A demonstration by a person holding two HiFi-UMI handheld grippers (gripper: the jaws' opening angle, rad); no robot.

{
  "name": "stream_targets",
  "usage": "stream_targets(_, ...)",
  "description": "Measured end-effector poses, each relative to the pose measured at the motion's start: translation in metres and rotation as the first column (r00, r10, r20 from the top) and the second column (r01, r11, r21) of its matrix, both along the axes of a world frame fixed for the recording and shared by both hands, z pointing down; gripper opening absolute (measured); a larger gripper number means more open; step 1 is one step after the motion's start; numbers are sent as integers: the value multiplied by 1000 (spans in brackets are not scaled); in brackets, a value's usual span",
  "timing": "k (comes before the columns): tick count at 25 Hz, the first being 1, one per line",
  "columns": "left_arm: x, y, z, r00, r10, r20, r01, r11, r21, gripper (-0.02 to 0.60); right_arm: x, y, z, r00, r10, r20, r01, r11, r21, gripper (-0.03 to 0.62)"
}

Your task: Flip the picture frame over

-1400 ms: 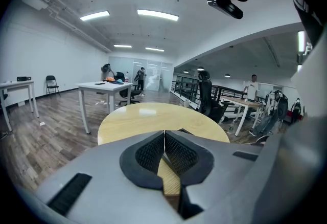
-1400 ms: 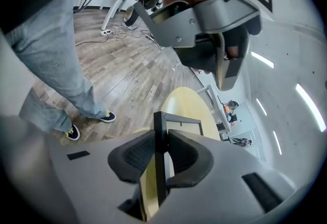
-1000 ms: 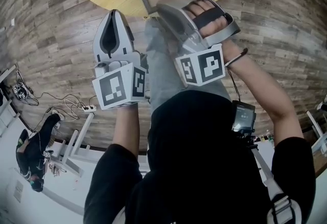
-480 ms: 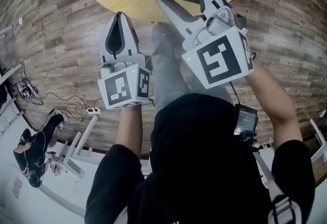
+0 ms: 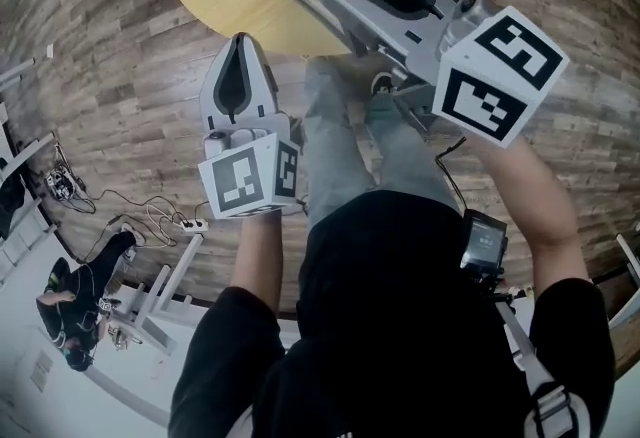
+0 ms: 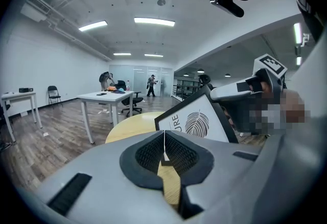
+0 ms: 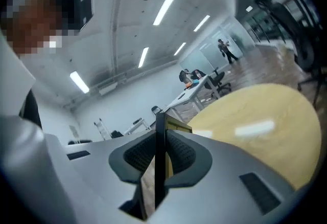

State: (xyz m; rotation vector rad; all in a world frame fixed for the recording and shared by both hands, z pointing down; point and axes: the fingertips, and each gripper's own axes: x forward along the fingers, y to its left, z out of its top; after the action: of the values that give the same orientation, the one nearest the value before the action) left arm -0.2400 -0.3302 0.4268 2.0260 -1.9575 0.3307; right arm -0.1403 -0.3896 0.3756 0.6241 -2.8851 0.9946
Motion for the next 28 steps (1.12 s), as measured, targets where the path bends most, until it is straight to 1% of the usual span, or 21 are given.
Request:
stream_targets(1, 1, -1, -1, 1000, 3, 0, -3, 1000, -1, 25, 5, -5, 3, 998, 21, 58, -16, 996, -92, 75)
stream_targets(2, 2, -2, -1, 1000, 7, 0, -7, 1000, -2, 25, 10, -10, 6, 993, 44, 107, -25, 985, -170, 75)
stream_targets(4, 3, -2, -1, 1000, 16, 1, -16, 1000, -1, 25, 17, -17, 14, 981, 83, 174, -33, 962, -270, 75)
stream_targets(7, 7, 0, -2, 1000, 27, 0, -27, 1000, -2, 25, 30, -24, 33, 970, 132, 203, -53, 934, -354, 74)
stream_targets(10, 9, 0, 1, 999, 33, -3, -33, 999, -5, 25, 44, -29, 56, 966, 177, 186, -88, 909, -407, 74)
stream_targets(13, 8, -3, 7, 999, 38, -2, -38, 999, -10, 24, 56, -33, 84, 970, 208, 126, -136, 894, -426, 72)
stream_targets(16, 10, -3, 10, 999, 43, 4, -43, 999, -19, 25, 74, -35, 117, 970, 241, 10, -212, 871, -443, 72)
stream_targets(18, 14, -4, 10, 999, 44, 3, -44, 999, -21, 25, 85, -33, 131, 968, 246, -45, -240, 861, -449, 74)
stream_targets(25, 14, -13, 13, 998, 57, 1, -56, 998, -33, 25, 91, -28, 157, 960, 223, -168, -274, 862, -427, 81)
stream_targets(28, 13, -14, 11, 998, 57, -4, -57, 998, -33, 25, 91, -30, 161, 949, 214, -233, -293, 873, -391, 96)
